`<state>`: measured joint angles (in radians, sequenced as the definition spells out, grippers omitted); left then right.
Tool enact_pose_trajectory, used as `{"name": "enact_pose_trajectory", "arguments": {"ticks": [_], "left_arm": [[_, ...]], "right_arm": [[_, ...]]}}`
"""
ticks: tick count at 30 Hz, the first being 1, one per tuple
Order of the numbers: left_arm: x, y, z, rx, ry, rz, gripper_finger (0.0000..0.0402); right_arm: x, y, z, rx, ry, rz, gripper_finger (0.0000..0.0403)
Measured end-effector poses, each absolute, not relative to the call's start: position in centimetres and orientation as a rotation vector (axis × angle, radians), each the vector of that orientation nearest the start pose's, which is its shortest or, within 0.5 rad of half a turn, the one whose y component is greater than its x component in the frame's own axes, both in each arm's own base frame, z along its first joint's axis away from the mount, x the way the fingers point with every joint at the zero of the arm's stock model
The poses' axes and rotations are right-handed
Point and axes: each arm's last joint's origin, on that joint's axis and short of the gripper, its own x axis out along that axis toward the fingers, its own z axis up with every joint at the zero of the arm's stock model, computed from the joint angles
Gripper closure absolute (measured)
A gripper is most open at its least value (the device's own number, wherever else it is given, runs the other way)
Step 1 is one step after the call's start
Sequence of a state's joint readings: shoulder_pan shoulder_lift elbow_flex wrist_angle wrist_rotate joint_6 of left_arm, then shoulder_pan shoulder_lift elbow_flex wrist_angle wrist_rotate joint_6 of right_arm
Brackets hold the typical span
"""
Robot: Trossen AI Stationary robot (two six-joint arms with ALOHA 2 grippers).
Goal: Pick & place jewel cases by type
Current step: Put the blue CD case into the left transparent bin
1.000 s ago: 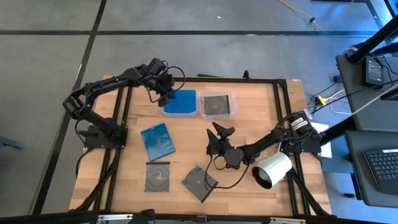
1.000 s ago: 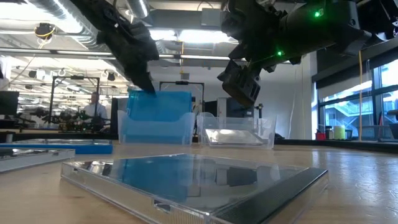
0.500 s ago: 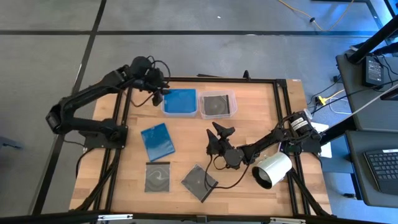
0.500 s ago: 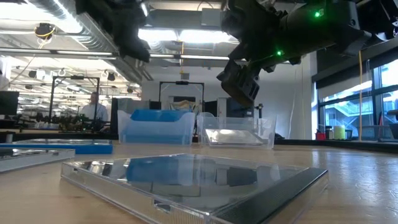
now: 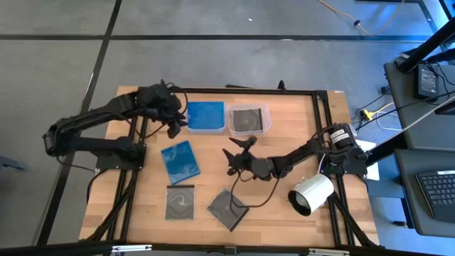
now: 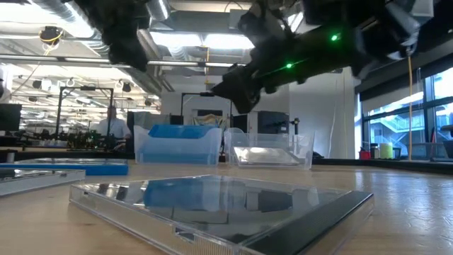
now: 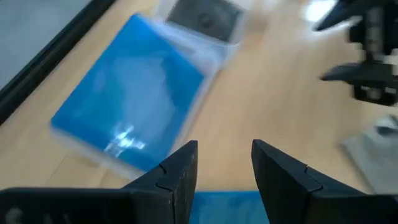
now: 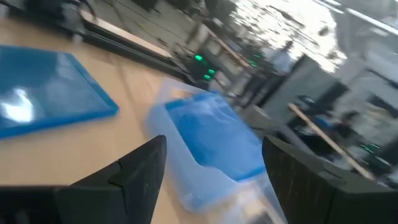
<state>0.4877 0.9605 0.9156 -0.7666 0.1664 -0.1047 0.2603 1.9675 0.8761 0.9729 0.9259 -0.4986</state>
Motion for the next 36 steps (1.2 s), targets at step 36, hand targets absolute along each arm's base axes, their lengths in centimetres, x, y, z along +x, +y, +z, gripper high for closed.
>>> {"name": "enact_pose_trajectory", "arguments": {"ticks": [36], "left_arm": [[13.2,1.5,20.1,-0.824,1.011,0.487,0.0247]], "right_arm": [[37.9,3.0,13.0,-0.173,0.290,-0.060,0.0135]]}}
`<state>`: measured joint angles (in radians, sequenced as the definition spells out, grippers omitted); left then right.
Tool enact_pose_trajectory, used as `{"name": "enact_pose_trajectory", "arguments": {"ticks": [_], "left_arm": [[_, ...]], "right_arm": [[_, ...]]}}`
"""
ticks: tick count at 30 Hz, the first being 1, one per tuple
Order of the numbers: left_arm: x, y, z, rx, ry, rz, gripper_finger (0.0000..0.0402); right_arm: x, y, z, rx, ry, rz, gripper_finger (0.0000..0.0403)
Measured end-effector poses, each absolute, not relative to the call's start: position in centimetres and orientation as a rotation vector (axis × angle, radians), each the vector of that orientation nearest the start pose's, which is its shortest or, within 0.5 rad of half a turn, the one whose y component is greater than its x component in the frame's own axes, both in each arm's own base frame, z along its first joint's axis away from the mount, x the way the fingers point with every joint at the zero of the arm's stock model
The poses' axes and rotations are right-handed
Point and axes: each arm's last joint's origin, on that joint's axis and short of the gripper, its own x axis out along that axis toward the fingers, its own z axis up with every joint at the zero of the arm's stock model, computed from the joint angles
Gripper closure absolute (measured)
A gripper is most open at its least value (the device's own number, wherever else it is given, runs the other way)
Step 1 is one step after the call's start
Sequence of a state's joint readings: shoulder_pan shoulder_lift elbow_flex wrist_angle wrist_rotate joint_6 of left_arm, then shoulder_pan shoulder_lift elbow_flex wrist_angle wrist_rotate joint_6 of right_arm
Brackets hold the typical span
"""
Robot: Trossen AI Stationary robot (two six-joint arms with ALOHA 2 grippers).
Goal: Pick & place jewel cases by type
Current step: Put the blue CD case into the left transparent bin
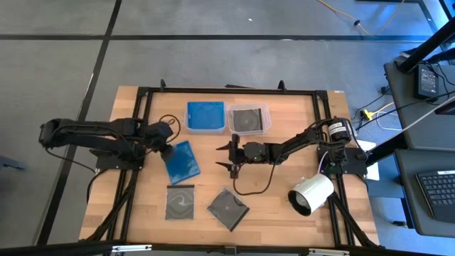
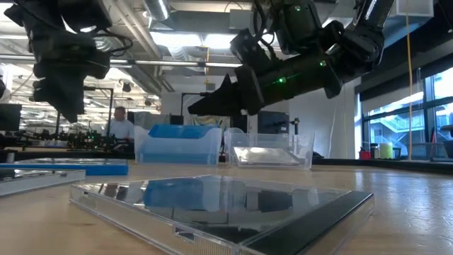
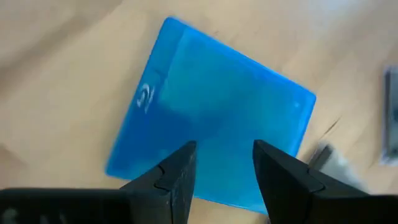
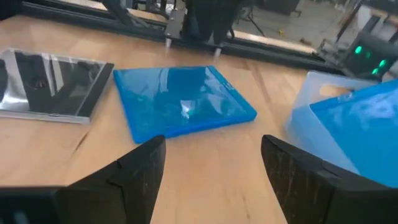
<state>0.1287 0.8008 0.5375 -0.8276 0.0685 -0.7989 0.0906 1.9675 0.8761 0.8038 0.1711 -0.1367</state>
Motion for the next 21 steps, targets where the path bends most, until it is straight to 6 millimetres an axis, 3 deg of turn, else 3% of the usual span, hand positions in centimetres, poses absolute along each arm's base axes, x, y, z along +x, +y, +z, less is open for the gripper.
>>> {"name": "enact_pose_trajectory", "arguments": {"ticks": [3,8,14,21], "left_arm": [[13.2,1.0,19.7,-0.963,0.986,0.542,0.0248],[13.6,-0.2,19.4,-0.994,0.900,0.510,0.0253],[12.8,-1.8,18.1,-1.057,0.803,0.468,0.0249],[11.0,-3.0,16.2,-1.229,0.768,0.552,0.0249]], "right_arm": [[37.9,2.9,12.9,-0.076,0.298,-0.076,0.0135],[38.4,3.0,13.3,0.154,0.290,-0.064,0.0135],[38.9,3.6,14.1,0.217,0.266,0.089,0.0135],[39.0,3.2,14.1,0.362,0.268,0.008,0.0135]]}}
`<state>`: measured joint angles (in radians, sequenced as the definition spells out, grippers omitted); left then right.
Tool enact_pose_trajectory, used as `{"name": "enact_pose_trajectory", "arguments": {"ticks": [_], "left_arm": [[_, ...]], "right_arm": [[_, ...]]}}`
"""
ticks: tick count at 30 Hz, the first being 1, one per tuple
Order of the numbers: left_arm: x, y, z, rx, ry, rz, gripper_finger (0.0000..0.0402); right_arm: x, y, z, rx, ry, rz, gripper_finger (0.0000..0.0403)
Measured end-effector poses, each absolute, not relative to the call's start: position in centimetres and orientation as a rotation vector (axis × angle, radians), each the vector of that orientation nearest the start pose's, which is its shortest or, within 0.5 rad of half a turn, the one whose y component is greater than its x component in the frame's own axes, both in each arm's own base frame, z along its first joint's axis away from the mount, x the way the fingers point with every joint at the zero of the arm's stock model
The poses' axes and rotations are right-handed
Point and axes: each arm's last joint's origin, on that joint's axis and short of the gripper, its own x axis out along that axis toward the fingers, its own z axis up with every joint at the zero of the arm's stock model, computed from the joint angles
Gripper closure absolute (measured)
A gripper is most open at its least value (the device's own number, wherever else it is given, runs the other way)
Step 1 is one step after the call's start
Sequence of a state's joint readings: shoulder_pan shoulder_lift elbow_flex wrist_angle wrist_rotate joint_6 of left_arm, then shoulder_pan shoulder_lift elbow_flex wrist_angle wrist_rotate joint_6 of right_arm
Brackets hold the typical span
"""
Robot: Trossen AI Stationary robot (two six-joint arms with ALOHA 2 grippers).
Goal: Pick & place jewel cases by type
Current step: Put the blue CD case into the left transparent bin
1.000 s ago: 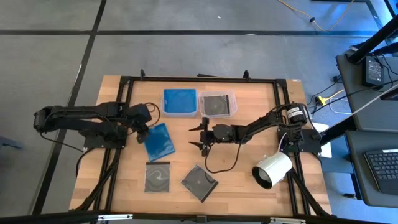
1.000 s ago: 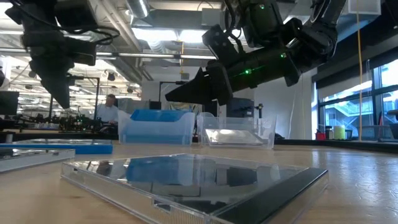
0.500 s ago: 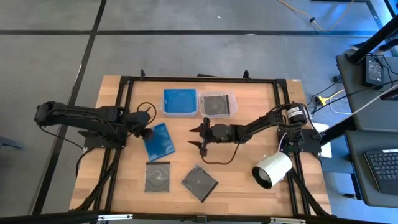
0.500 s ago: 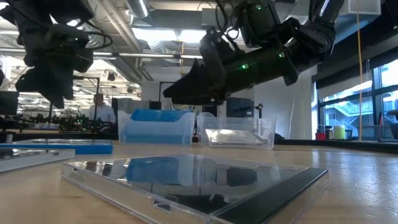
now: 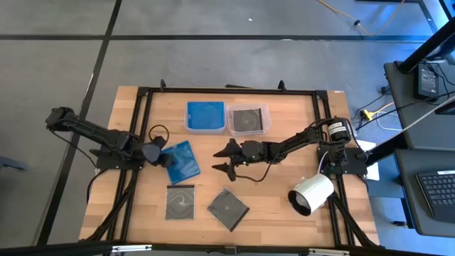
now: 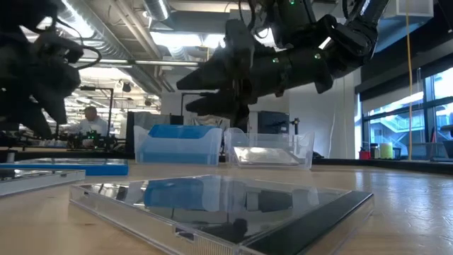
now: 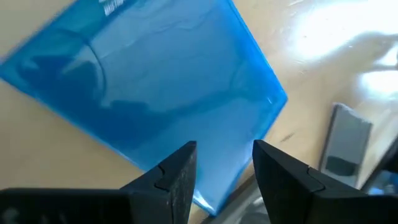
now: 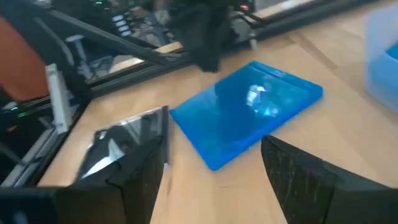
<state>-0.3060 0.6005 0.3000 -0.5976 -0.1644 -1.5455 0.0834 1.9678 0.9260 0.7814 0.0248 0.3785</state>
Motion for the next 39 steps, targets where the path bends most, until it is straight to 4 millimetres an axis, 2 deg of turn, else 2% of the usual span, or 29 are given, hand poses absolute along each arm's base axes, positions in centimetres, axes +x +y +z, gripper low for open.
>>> {"name": "enact_pose_trajectory", "arguments": {"ticks": [4,7,12,14,17,21,28,32,39], "left_arm": [[10.6,-3.6,16.5,-1.275,0.716,0.560,0.0251],[10.3,-4.1,16.3,-1.331,0.728,0.578,0.0249],[9.8,-4.6,15.6,-1.361,0.771,0.696,0.0251],[9.6,-4.8,15.3,-1.378,0.792,0.725,0.0253],[9.4,-5.0,15.1,-1.391,0.816,0.760,0.0253],[9.0,-4.9,14.6,-1.367,0.821,0.854,0.0249],[9.2,-5.0,14.1,-1.338,0.836,0.929,0.0253],[9.4,-5.1,13.8,-1.344,0.827,0.970,0.0251],[9.7,-5.2,13.1,-1.309,0.820,1.041,0.0251]], "right_arm": [[39.0,2.1,13.9,0.506,0.279,-0.063,0.0135],[39.6,1.7,14.2,0.546,0.324,-0.094,0.0135],[41.7,2.4,15.5,0.524,0.368,-0.098,0.0135],[42.6,2.6,15.4,0.540,0.408,-0.122,0.0135],[43.8,2.6,14.8,0.573,0.483,-0.159,0.0135],[45.3,2.3,12.8,0.604,0.568,-0.208,0.0135],[48.0,2.5,10.6,0.637,0.631,-0.166,0.0135],[48.9,2.5,10.5,0.638,0.629,-0.163,0.0135],[48.9,2.7,10.5,0.621,0.635,-0.159,0.0135]]}}
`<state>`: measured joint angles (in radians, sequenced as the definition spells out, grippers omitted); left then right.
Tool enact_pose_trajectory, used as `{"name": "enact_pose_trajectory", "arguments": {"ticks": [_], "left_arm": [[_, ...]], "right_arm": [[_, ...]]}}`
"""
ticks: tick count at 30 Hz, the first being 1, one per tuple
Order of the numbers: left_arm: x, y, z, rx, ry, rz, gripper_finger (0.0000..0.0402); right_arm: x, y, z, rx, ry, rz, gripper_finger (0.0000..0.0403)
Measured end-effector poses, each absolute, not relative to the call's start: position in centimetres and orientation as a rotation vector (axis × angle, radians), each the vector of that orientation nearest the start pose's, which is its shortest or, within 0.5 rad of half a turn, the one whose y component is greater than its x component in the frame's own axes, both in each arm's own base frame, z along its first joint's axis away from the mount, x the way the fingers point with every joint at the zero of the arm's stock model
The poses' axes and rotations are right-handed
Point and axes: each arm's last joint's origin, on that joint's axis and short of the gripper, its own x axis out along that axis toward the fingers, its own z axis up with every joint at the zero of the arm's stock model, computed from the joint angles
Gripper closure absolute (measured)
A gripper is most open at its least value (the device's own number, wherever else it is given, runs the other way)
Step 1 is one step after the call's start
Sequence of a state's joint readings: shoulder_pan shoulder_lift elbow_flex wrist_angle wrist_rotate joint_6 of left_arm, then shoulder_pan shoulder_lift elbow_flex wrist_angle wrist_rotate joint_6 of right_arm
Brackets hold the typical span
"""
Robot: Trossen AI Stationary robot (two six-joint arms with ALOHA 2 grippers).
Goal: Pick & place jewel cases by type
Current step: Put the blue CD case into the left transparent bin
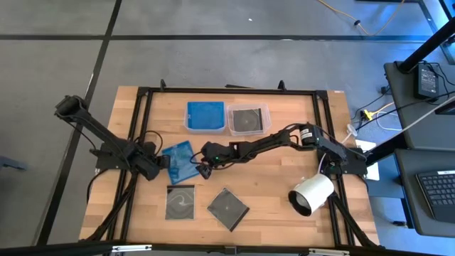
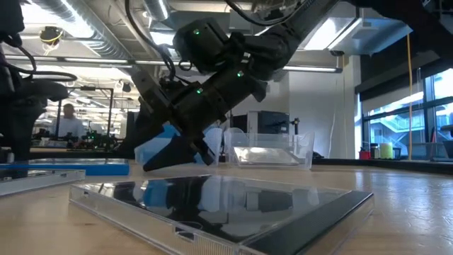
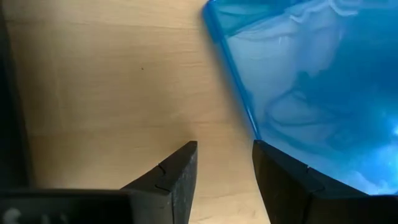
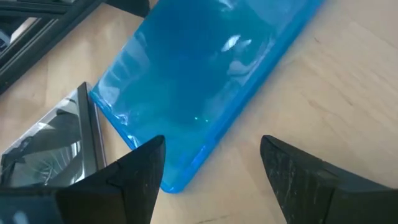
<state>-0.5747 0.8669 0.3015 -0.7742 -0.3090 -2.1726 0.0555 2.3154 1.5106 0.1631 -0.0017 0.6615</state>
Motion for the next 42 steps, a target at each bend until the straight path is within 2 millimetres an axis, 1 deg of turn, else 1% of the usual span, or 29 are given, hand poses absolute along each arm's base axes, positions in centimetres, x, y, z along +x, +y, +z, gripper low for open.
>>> {"name": "enact_pose_trajectory", "arguments": {"ticks": [6,10,14,17,21,26,28,32,37,42], "left_arm": [[10.3,-5.4,12.9,-1.380,0.715,1.085,0.0250],[11.0,-5.6,13.1,-1.443,0.604,1.025,0.0247],[11.7,-5.9,13.1,-1.461,0.540,0.923,0.0250],[11.6,-5.8,12.3,-1.467,0.515,0.894,0.0252],[11.1,-5.5,10.9,-1.533,0.505,0.890,0.0250],[10.9,-5.1,9.6,-1.592,0.373,0.824,0.0247],[11.0,-5.1,9.4,-1.603,0.332,0.780,0.0248],[11.1,-5.2,9.5,-1.581,0.317,0.739,0.0251],[11.1,-5.0,9.5,-1.498,0.281,0.736,0.0249],[11.2,-5.0,9.6,-1.451,0.294,0.719,0.0255]], "right_arm": [[48.8,2.9,10.4,0.628,0.640,-0.161,0.0135],[48.8,3.4,10.4,0.622,0.643,-0.155,0.0135],[48.7,3.8,10.4,0.592,0.653,-0.141,0.0135],[48.7,4.0,10.4,0.589,0.659,-0.142,0.0135],[48.6,4.0,10.4,0.590,0.665,-0.141,0.0135],[48.6,4.0,10.4,0.597,0.671,-0.122,0.0135],[48.6,4.0,10.4,0.597,0.672,-0.117,0.0135],[48.6,4.0,10.4,0.580,0.672,-0.113,0.0135],[48.6,4.0,10.3,0.576,0.672,-0.112,0.0135],[48.6,4.0,10.3,0.572,0.673,-0.110,0.0135]]}}
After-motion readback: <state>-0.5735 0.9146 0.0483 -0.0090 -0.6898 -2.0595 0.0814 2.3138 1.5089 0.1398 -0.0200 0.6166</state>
